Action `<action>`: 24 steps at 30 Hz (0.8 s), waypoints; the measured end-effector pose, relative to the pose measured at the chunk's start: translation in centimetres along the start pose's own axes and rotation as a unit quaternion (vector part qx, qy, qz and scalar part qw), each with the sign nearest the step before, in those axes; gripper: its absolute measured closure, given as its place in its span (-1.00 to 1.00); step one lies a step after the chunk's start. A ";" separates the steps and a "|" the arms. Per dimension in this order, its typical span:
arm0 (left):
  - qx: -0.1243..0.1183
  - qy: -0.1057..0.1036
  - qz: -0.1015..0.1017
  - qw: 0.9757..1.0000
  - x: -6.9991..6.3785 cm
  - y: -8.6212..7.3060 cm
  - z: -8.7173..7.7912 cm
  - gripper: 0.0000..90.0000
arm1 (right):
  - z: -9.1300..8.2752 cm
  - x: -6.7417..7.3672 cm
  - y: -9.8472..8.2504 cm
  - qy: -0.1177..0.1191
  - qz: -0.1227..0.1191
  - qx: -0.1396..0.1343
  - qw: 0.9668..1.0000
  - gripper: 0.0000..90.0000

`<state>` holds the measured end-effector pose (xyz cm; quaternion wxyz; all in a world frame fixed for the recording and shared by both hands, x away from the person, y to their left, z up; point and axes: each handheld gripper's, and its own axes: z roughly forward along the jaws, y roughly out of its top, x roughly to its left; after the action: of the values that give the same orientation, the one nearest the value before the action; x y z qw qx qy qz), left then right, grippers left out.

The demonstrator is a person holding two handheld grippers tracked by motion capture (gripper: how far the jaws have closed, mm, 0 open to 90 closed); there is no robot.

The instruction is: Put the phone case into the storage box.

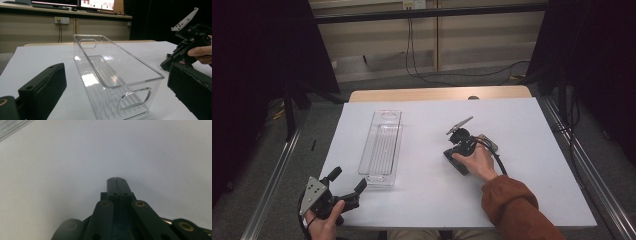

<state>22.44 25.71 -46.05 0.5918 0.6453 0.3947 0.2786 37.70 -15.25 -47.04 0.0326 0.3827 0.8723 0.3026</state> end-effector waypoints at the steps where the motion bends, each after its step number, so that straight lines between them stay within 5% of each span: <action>1: -0.001 0.000 -0.002 1.000 0.0 0.0 0.0 -0.95 | 0.0 0.1 -0.1 0.001 0.001 0.001 1.000 1.00; 24: 0.000 0.001 0.000 1.000 0.0 0.0 0.0 -0.95 | -2.0 0.5 -3.0 0.018 -0.007 0.007 1.000 1.00</action>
<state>22.42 25.72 -46.06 0.5914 0.6452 0.3953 0.2787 34.78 -17.47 -46.96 0.0161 0.3709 0.8778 0.3027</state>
